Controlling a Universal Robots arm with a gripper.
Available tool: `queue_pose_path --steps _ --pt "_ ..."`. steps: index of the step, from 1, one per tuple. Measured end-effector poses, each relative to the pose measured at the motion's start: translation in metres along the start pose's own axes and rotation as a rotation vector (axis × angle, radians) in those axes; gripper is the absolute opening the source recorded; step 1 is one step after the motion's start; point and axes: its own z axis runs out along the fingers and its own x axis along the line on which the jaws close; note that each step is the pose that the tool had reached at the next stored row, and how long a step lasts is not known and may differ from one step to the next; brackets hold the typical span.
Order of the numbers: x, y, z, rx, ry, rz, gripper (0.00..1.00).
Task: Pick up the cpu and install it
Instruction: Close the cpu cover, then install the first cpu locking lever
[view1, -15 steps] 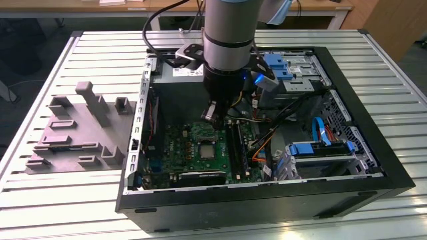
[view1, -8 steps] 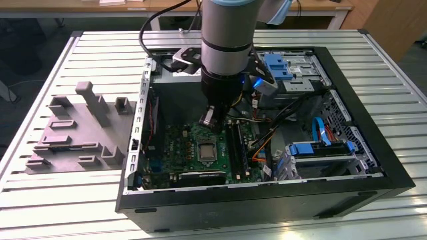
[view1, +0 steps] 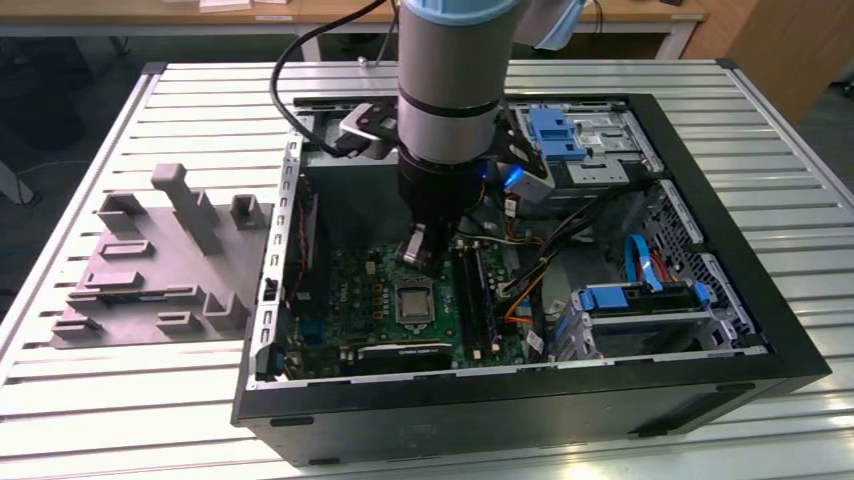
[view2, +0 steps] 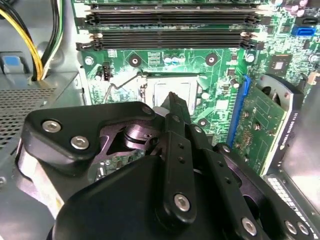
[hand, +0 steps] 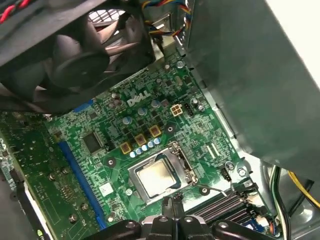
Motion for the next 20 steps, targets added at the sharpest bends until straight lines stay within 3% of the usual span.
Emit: queue_pose_path --steps 1,3,4,8,20 --pt "0.0012 -0.0005 0.0 -0.0052 -0.0092 0.0 0.11" --pt "0.0029 -0.0014 0.0002 -0.0209 -0.0363 -0.001 0.11" --pt "0.0043 -0.002 0.0004 -0.024 -0.0416 -0.002 0.11" --pt "0.0113 -0.0043 0.001 -0.0252 -0.0445 -0.002 0.11" --pt "0.012 -0.0038 0.001 -0.0252 -0.0444 -0.002 0.11"
